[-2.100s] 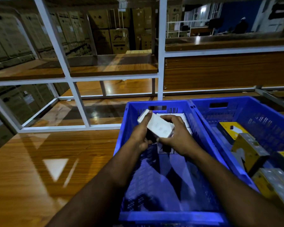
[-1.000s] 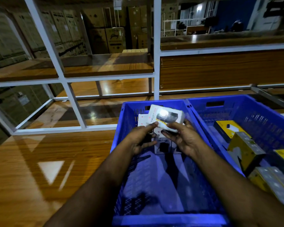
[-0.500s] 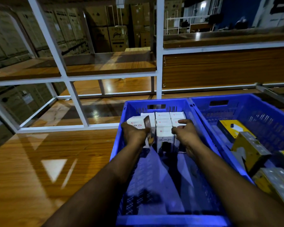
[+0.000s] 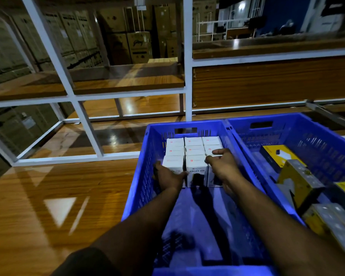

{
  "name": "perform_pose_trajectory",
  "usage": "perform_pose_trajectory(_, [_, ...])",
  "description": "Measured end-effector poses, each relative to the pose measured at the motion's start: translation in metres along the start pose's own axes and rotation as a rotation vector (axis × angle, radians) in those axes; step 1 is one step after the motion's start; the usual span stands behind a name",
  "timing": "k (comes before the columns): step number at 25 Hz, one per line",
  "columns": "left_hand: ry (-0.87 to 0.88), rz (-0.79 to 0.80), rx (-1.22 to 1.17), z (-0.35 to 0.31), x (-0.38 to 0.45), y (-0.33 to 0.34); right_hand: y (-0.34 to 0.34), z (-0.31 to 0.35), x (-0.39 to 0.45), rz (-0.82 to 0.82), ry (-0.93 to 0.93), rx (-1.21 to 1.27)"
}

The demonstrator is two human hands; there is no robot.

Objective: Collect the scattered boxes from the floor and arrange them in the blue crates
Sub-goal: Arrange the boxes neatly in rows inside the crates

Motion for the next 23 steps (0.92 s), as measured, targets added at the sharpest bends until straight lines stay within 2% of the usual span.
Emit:
perform_pose_trajectory(5, [0.071,0.095,-0.097,-0.007,-0.005,0.016,0.002,-0.001,0.004,-0.02,-0.013,-0.018])
perform_pose_trajectory(9, [0.06,0.115,-0.108,-0.008,-0.006,0.023,0.012,-0.002,0.005,-0.059,-0.075,-0.157])
perform_pose_trajectory(11, [0.093,0.092,0.068,-0.013,-0.003,0.019,0.023,0.002,0.005,-0.05,-0.141,-0.285])
perform_pose_trajectory(13, [0.177,0.093,0.364,-0.019,0.0,0.018,0.033,0.014,0.005,-0.044,-0.254,-0.427])
perform_pose_trajectory(17, [0.505,0.164,0.717,-0.042,0.003,0.035,0.047,0.037,0.02,-0.036,-0.5,-0.761])
perform_pose_trajectory(20, [0.687,0.304,0.774,-0.048,0.003,0.055,0.056,0.003,0.04,0.106,-0.444,-1.033])
perform_pose_trajectory(23, [0.779,0.39,0.84,-0.048,0.006,0.066,0.066,-0.025,0.046,0.185,-0.373,-1.115])
Point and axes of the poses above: each hand's wrist, its own x-axis towards the middle knuckle, its own y-axis out of the palm, z = x × y, the point moved 10 cm from there along x, towards the middle knuckle, and after that the axes turned 5 degrees about -z, right-handed, at the moved point
